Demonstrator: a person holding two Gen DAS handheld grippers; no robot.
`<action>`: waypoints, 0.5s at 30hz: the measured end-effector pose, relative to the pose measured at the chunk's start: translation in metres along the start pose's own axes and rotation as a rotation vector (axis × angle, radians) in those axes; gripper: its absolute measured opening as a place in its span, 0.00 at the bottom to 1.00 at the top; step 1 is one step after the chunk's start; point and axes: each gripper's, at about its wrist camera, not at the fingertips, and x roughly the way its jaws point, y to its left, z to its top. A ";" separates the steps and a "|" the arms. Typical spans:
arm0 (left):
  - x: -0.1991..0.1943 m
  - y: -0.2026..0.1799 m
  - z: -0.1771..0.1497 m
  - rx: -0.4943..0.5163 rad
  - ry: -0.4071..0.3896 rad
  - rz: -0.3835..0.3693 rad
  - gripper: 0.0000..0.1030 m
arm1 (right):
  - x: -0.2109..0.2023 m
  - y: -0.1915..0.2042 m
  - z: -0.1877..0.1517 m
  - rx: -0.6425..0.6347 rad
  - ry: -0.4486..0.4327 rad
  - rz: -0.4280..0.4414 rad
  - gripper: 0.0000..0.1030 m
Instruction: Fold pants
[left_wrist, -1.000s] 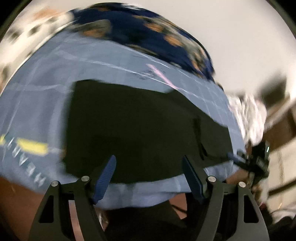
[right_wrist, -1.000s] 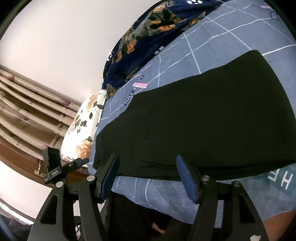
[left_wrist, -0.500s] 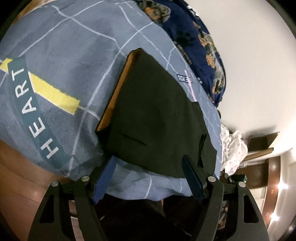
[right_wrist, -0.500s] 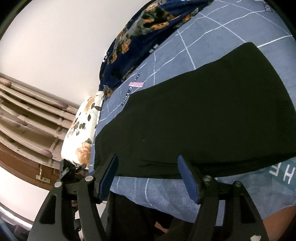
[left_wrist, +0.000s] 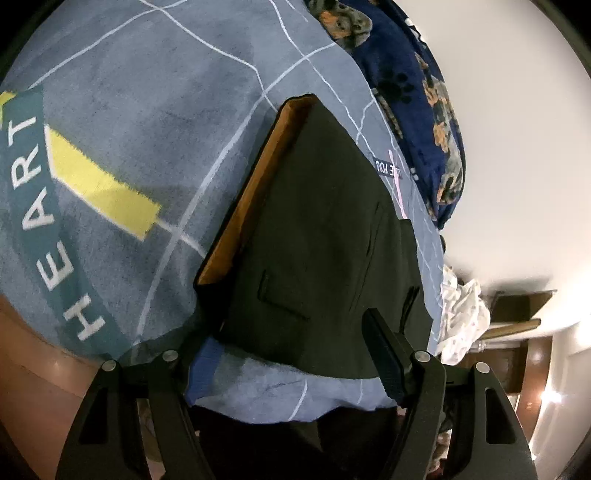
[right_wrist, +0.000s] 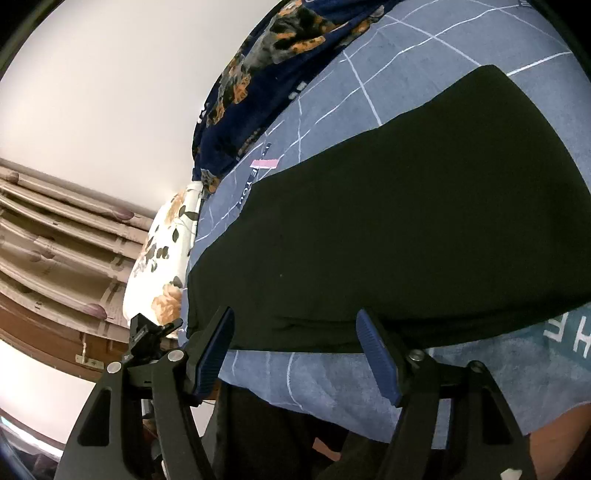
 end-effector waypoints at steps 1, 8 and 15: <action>0.000 0.000 -0.002 0.003 0.003 -0.004 0.70 | -0.001 0.000 0.000 -0.001 -0.004 0.001 0.66; 0.002 -0.004 0.001 0.051 -0.052 -0.090 0.70 | 0.005 -0.006 -0.001 0.033 0.011 0.004 0.68; 0.017 -0.015 0.001 0.182 -0.021 0.063 0.34 | 0.005 -0.005 0.000 0.035 0.010 0.000 0.70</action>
